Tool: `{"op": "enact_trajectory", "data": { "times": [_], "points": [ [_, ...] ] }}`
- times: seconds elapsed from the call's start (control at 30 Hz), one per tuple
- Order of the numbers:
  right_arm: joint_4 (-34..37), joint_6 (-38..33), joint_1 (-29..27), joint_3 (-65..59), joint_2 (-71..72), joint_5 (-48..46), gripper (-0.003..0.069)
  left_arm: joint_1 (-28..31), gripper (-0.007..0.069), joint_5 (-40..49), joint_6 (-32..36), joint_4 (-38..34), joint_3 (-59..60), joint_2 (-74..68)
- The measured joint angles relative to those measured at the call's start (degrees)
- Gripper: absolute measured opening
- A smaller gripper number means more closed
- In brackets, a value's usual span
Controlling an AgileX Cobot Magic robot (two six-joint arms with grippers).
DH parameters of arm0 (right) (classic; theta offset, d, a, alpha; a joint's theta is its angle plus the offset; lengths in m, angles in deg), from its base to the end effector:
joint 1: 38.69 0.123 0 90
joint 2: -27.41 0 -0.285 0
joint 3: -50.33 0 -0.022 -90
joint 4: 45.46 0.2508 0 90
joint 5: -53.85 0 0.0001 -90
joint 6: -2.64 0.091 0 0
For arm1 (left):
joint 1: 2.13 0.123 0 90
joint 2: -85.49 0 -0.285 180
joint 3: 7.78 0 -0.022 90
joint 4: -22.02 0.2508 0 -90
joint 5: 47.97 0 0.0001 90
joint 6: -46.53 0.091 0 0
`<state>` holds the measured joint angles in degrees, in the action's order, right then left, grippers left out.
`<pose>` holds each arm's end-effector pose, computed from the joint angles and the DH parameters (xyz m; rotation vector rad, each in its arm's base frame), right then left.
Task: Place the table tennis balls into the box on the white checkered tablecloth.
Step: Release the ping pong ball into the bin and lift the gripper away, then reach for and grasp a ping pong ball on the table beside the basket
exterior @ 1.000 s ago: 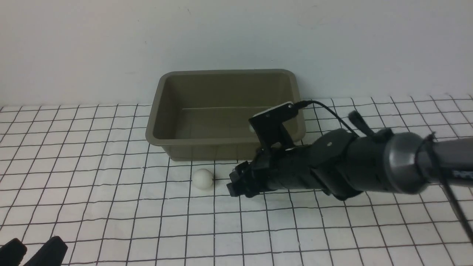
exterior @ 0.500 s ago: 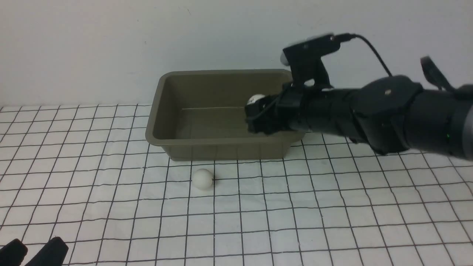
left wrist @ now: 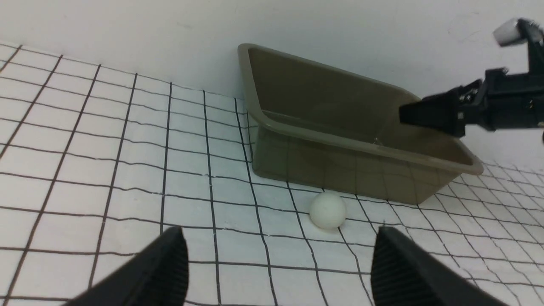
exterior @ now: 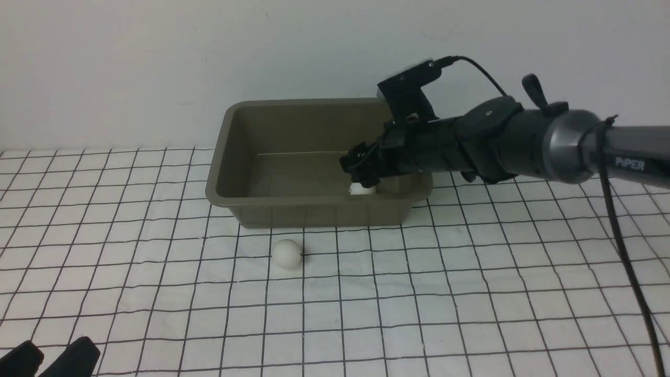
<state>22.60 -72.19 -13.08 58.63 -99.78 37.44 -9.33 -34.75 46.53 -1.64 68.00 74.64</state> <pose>0.4173 0.2266 0.1975 -0.7722 2.0581 0.4668 0.0572 -0.0157 0.1994 -0.1732 1.7374 -0.4684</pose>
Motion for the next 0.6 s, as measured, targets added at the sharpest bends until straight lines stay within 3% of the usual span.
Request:
{"op": "enact_trajectory", "data": {
  "times": [0.13,0.43,0.6],
  "points": [
    [-3.4,-2.13,-0.06,0.59,3.49,0.16,0.0654,0.0,0.0517,0.06,2.57,-0.07,-1.95,-4.24],
    [-8.33,-2.73,-0.11,0.61,13.52,-4.77,0.0601,-0.3,0.0477,1.48,4.83,-0.16,-8.16,-13.83],
    [-17.95,-0.03,-0.11,0.79,23.03,-10.64,0.0583,-3.43,0.0468,10.5,13.94,-2.26,-20.51,-25.78]
  ]
}}
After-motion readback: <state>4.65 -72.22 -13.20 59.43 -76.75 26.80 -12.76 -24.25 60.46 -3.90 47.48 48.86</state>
